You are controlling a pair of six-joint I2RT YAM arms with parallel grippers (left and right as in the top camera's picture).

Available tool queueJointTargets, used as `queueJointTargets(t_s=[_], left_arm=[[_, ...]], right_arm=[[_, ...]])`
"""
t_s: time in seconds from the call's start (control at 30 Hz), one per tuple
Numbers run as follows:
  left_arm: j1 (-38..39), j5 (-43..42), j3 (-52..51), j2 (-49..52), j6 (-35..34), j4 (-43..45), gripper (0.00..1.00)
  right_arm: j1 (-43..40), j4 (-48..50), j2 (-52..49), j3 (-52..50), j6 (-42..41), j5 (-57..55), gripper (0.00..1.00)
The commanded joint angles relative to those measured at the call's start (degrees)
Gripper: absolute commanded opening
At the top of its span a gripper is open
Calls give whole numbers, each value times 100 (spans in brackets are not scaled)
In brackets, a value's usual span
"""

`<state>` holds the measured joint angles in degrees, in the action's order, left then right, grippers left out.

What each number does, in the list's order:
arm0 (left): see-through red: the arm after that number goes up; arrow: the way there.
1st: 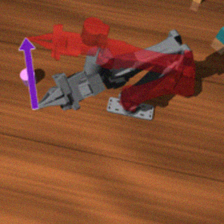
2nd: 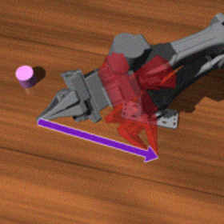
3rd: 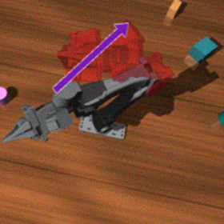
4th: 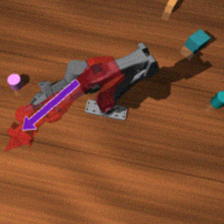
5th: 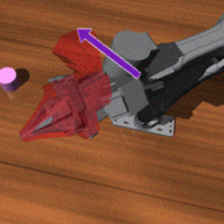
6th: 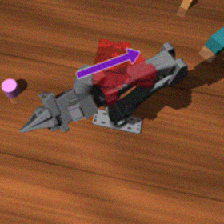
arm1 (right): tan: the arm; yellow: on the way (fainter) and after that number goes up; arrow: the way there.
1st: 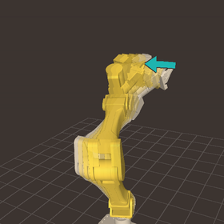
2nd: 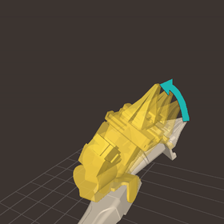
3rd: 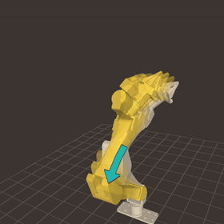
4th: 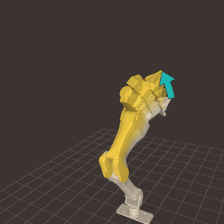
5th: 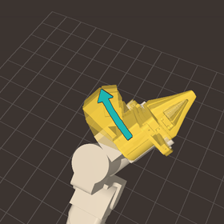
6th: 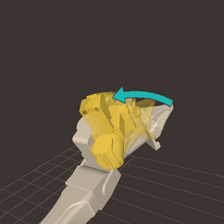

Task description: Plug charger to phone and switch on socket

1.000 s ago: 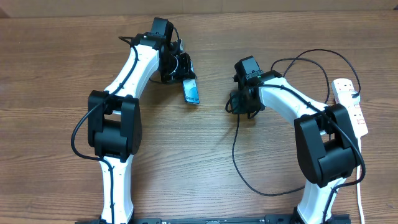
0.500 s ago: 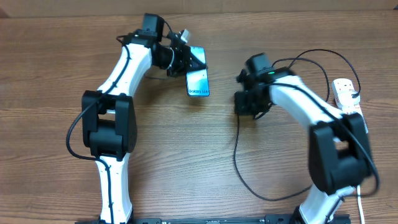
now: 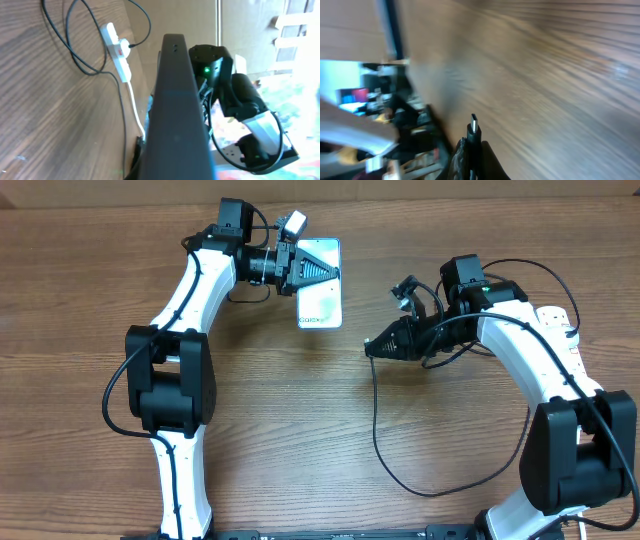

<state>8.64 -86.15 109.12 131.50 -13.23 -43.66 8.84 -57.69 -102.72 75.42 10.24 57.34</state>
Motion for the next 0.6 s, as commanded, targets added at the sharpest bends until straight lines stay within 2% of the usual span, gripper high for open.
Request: queueJointTargets(t_s=[0.0, 0.2, 0.37, 0.57], left_arm=[[37, -433, 50, -42, -492, 2, 4], [44, -424, 55, -59, -1412, 2, 4], [118, 48, 55, -127, -1939, 66, 4], [332, 457, 55, -144, -2785, 787, 4]], right_arm=[[31, 7, 39, -13, 256, 911, 4], [46, -26, 39, -20, 507, 1502, 4], [46, -9, 39, -20, 505, 1779, 4], [46, 15, 39, -20, 505, 2124, 4]])
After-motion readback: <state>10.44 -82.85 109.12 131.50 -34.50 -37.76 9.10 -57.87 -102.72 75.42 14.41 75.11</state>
